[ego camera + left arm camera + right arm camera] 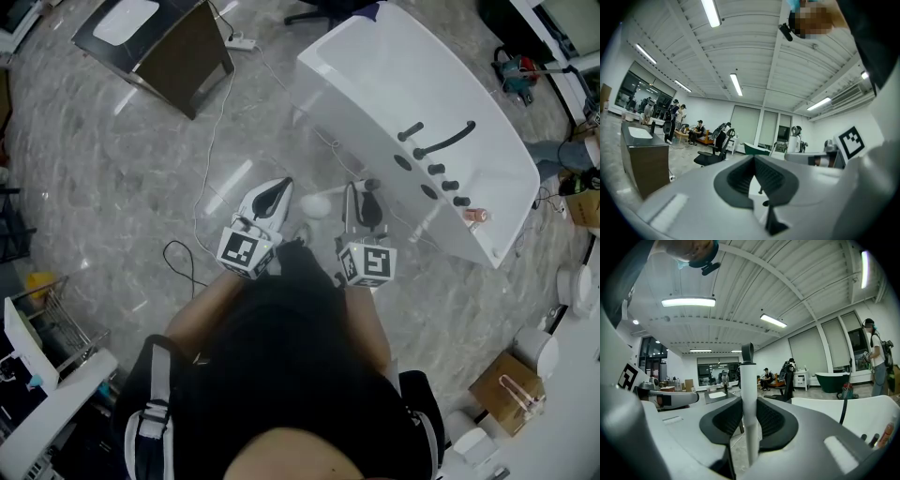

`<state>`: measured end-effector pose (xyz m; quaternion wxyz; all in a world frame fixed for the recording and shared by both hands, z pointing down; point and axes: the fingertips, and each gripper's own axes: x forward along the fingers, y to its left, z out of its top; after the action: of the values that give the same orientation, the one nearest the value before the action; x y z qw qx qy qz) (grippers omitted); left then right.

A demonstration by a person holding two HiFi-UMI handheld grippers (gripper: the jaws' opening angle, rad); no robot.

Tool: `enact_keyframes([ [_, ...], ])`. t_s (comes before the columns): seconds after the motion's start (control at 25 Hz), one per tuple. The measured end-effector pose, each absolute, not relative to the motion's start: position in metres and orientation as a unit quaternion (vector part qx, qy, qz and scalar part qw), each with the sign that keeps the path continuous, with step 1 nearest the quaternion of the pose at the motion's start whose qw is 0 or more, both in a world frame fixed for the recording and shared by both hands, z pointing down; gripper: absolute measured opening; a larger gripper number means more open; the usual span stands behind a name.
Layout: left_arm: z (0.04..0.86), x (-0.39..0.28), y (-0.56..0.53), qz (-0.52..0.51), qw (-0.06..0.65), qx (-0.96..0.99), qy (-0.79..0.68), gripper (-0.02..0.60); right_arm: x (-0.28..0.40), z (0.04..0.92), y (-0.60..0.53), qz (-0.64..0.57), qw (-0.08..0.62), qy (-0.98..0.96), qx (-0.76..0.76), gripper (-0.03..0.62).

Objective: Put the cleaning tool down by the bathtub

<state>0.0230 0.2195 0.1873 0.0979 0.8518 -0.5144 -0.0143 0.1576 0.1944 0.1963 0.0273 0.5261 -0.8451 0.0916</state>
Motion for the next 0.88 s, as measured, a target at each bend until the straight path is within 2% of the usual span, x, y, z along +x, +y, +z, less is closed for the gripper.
enact_keyframes([
  [0.4, 0.187, 0.035, 0.194, -0.013, 0.092, 0.839, -0.536, 0.006, 0.174, 0.203, 0.154, 0.091, 0.028, -0.854, 0.512, 0.094],
  [0.88, 0.192, 0.026, 0.146, -0.013, 0.085, 0.841, -0.534, 0.006, 0.161, 0.213, 0.114, 0.095, 0.032, -0.853, 0.512, 0.094],
])
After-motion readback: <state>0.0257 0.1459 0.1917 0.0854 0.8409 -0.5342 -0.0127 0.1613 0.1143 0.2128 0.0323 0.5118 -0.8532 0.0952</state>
